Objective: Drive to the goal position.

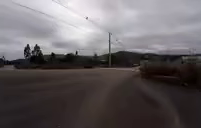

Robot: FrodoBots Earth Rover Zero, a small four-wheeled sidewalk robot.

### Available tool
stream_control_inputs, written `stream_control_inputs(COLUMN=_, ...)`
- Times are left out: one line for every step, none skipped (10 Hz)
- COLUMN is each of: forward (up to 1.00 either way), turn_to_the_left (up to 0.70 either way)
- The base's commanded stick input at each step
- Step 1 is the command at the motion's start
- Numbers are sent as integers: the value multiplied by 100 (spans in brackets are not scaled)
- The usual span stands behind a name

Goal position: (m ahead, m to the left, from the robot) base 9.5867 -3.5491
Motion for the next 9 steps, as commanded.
stream_control_inputs(forward=70, turn_to_the_left=0)
stream_control_inputs(forward=70, turn_to_the_left=0)
stream_control_inputs(forward=70, turn_to_the_left=0)
stream_control_inputs(forward=70, turn_to_the_left=0)
stream_control_inputs(forward=70, turn_to_the_left=0)
stream_control_inputs(forward=70, turn_to_the_left=0)
stream_control_inputs(forward=70, turn_to_the_left=0)
stream_control_inputs(forward=70, turn_to_the_left=0)
stream_control_inputs(forward=70, turn_to_the_left=0)
